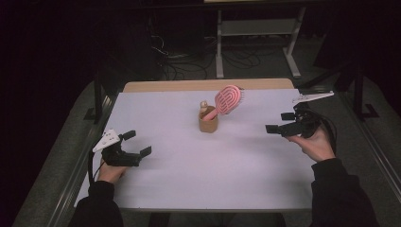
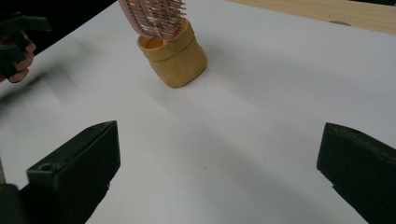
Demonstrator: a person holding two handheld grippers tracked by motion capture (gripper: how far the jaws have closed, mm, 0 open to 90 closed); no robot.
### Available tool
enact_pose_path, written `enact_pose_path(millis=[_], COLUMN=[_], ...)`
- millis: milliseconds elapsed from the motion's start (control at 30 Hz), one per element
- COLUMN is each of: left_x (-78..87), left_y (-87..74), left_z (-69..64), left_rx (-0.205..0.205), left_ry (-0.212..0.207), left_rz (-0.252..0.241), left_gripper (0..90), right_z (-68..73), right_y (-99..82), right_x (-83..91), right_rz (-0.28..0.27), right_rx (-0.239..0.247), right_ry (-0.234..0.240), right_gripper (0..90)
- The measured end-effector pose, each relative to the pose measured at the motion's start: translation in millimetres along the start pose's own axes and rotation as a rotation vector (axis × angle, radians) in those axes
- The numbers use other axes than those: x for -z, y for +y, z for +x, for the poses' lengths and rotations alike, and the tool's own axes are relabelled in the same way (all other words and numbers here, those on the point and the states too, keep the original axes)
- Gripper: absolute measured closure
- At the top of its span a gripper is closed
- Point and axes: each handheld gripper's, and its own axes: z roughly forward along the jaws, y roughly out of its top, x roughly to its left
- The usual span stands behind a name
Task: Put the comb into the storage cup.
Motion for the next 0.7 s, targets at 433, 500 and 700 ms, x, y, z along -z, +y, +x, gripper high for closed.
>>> enact_pose_path(millis=[433,500,700], left_x=[0.5,0.5,0.7], left_y=[-0.6,-0.8,-0.8], left_z=[0.4,0.4,0.5], left_rx=[0.005,0.008,0.008], left_ry=[0.002,0.003,0.002], left_rz=[0.002,0.003,0.001], left_gripper=[0.0,0.0,0.0], right_z=[0.4,0.5,2.1], right_y=[-25.6,-30.6,-44.4], right_x=[-0.3,-1.1,-2.8], right_rz=[-0.002,-0.002,-0.007], right_rx=[-0.003,-0.004,-0.001], right_ry=[-0.013,-0.012,-0.016], right_gripper=[0.0,0.0,0.0])
